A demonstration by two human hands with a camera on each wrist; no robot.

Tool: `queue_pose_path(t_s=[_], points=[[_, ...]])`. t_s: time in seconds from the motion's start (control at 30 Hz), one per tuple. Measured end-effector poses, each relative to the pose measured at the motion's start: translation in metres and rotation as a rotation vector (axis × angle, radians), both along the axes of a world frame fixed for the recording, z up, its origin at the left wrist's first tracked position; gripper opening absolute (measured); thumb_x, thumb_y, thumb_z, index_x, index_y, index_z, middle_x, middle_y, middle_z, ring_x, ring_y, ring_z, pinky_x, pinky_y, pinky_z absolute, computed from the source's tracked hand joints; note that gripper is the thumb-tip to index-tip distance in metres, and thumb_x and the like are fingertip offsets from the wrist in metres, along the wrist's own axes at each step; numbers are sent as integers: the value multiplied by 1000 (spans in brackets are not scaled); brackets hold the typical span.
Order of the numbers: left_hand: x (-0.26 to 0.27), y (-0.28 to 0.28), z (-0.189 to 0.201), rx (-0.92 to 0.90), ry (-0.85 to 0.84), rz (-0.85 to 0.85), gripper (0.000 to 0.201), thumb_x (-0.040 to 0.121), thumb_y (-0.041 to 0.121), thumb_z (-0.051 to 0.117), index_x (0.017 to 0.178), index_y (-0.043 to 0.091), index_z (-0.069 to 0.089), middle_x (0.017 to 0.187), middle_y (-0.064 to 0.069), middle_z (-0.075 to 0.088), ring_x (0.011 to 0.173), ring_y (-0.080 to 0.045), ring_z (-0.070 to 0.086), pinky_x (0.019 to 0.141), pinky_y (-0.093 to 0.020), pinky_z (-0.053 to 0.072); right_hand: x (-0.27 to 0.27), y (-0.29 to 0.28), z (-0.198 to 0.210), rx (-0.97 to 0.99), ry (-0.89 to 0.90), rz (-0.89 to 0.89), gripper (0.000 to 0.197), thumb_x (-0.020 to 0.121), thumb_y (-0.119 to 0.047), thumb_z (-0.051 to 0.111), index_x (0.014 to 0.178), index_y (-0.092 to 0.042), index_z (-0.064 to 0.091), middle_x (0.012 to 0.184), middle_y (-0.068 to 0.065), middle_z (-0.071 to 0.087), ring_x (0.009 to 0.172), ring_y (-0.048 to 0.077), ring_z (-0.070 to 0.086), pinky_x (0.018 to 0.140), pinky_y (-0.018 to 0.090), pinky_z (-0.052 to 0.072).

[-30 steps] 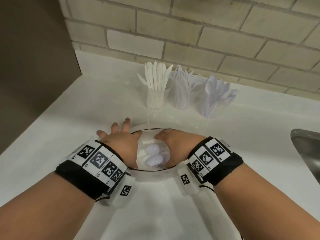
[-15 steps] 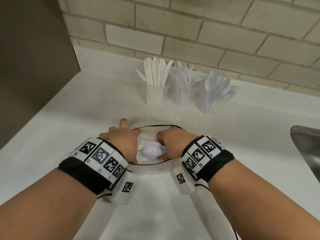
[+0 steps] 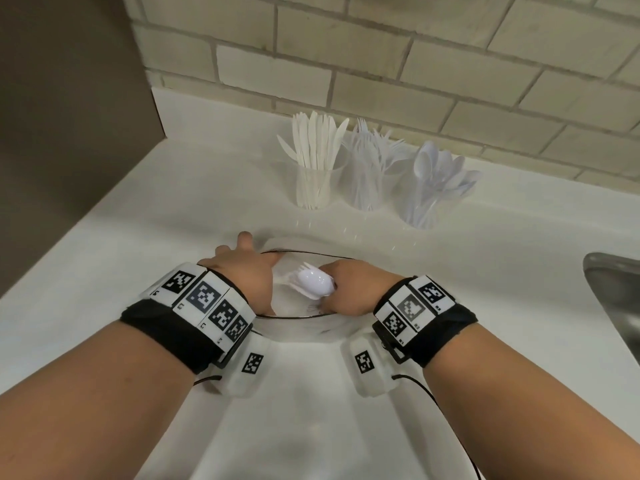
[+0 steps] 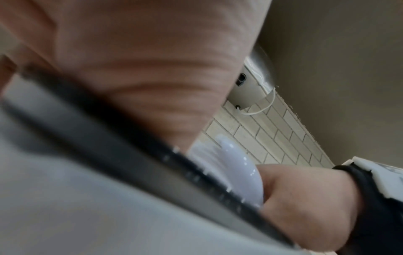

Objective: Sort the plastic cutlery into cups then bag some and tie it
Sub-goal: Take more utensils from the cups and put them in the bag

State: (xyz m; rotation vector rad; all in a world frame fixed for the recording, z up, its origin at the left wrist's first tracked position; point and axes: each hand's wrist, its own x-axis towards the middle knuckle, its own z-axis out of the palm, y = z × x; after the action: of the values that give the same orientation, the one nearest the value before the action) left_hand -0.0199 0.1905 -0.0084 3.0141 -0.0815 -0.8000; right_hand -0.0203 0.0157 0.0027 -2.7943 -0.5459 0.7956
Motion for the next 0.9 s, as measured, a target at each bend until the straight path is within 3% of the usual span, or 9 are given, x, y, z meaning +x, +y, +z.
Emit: queue_pose_path(t_s=[0.1,0.17,0.3,0.37,0.53,0.63,0.77,0.83,0.9], points=[[-3,-2,1,33,6,-29,94,64,55,73,140,51,18,136,-4,20,120,-34,38,92,-50,47,1,-9,3,99,30,-25,43,88,-32,64,126,-17,54,114,1,62,104,22,56,82,25,40],[-2,-3,2,57,-7,-31,94,64,52,75,140,48,19,136,-5,20,121,-34,39,90,-48,47,1,-15,7,172,42,-51,40,90,-34,62,126,-19,54,94,-10,59,92,16,53,74,19,39],[-1,0,3,62,7,-18,93,63,51,74,139,47,21,133,-5,21,119,-35,40,89,-47,48,-1,-21,10,262,38,-92,11,90,-34,63,89,-32,51,74,-23,46,68,-5,45,62,7,30],[-2,1,3,35,-24,-29,88,64,53,71,138,47,24,135,-4,20,119,-33,40,90,-46,46,-1,-23,9,365,14,-139,22,91,-33,61,75,-34,46,72,-18,49,65,-4,46,62,10,33],[-13,-8,7,-11,-104,-125,87,63,47,75,137,42,29,148,-2,4,125,-33,35,95,-45,40,-3,-19,2,711,-159,-361,31,94,-33,55,90,-3,61,77,7,63,65,10,56,67,24,47],[-22,-14,8,1,-113,-151,81,65,39,74,135,36,33,150,-3,-1,124,-34,34,94,-43,40,-3,-12,8,977,-265,-507,24,96,-29,52,78,-17,60,66,1,64,62,10,59,67,24,50],[-19,-10,17,-101,-136,-160,78,60,43,80,126,43,39,153,-1,-12,137,-36,17,106,-51,30,0,-6,28,1384,-280,-626,38,98,-26,50,60,-26,57,53,-4,49,55,18,51,73,46,53],[-16,-8,25,-198,-160,-140,69,58,42,82,114,39,42,154,0,-11,141,-34,11,109,-53,26,1,-5,32,1414,-297,-603,38,95,-30,51,59,-29,59,53,-8,51,56,16,53,75,47,52],[-15,-7,30,-260,-162,-111,66,57,38,84,109,34,43,154,1,-4,137,-31,21,105,-49,36,-1,-2,31,1350,-324,-565,31,95,-29,53,66,-27,60,57,-5,55,59,14,57,76,41,52]])
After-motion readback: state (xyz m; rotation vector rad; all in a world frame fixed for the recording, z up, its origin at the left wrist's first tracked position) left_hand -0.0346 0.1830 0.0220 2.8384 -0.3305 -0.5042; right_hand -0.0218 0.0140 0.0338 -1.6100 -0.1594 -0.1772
